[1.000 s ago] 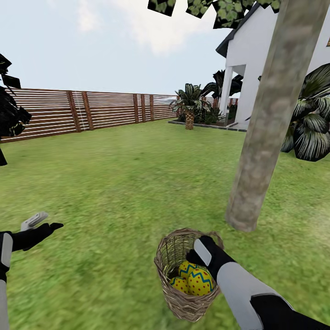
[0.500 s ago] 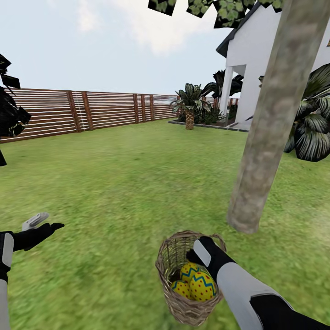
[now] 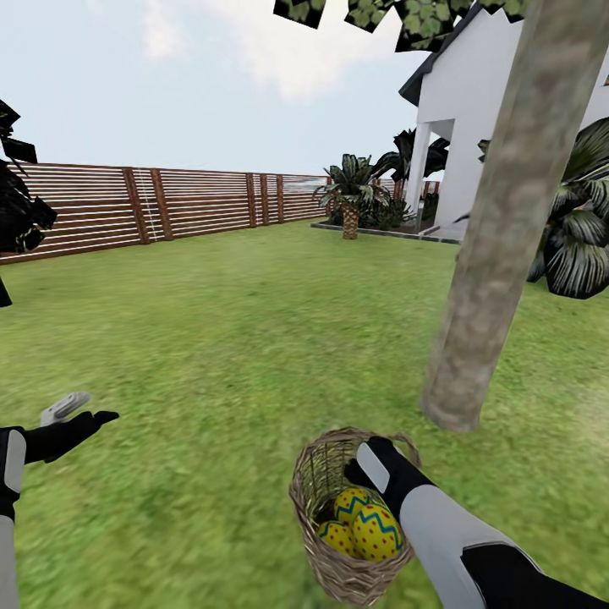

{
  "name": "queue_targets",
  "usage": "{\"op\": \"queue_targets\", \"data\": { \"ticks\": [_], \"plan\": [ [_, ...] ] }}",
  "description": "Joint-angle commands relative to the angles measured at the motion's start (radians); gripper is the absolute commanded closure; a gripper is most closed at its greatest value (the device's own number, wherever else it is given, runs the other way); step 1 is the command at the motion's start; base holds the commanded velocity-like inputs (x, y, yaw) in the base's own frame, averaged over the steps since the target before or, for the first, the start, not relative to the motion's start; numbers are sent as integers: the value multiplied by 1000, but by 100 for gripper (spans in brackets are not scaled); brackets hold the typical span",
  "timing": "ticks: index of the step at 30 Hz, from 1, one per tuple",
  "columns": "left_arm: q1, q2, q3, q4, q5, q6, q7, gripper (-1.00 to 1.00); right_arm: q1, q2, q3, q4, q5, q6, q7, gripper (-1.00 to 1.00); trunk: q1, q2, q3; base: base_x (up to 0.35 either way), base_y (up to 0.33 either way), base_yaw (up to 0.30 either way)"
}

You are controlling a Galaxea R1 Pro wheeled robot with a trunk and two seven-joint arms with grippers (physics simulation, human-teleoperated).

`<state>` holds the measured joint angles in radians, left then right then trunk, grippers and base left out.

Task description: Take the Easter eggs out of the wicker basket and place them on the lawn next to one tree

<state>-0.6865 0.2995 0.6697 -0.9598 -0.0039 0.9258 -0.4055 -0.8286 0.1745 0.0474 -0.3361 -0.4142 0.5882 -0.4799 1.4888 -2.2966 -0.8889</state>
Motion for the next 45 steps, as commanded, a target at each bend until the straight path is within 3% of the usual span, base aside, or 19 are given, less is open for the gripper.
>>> {"op": "queue_targets", "data": {
  "ticks": [1,3,7,11,28,37,45],
  "plan": [
    [-1,0,2,0,-1,5,-4,-100,0,0,7,-1,-8,4,-10,-100,0,0,-1,151,124,0],
    [-1,0,2,0,-1,5,-4,-100,0,0,24,2,-6,5,-15,-100,0,0,-1,95,71,0],
    [-1,0,2,0,-1,5,-4,-100,-1,0,104,8,-7,3,-20,-100,0,0,-1,27,21,0],
    [-1,0,1,0,-1,5,-4,-100,-1,0,135,10,-7,2,-21,-100,0,0,-1,5,4,0],
    [-1,0,2,0,-1,3,-4,-100,0,0,144,24,-9,4,-21,-100,0,0,-1,59,-17,0],
    [-1,0,2,0,-1,8,-4,-100,-1,0,145,63,-5,7,-20,-100,35,-63,-29,1,0,0],
    [-1,0,2,0,0,13,-4,-100,-1,0,145,65,58,8,-20,-100,65,-119,-54,0,0,0]
  ]
}}
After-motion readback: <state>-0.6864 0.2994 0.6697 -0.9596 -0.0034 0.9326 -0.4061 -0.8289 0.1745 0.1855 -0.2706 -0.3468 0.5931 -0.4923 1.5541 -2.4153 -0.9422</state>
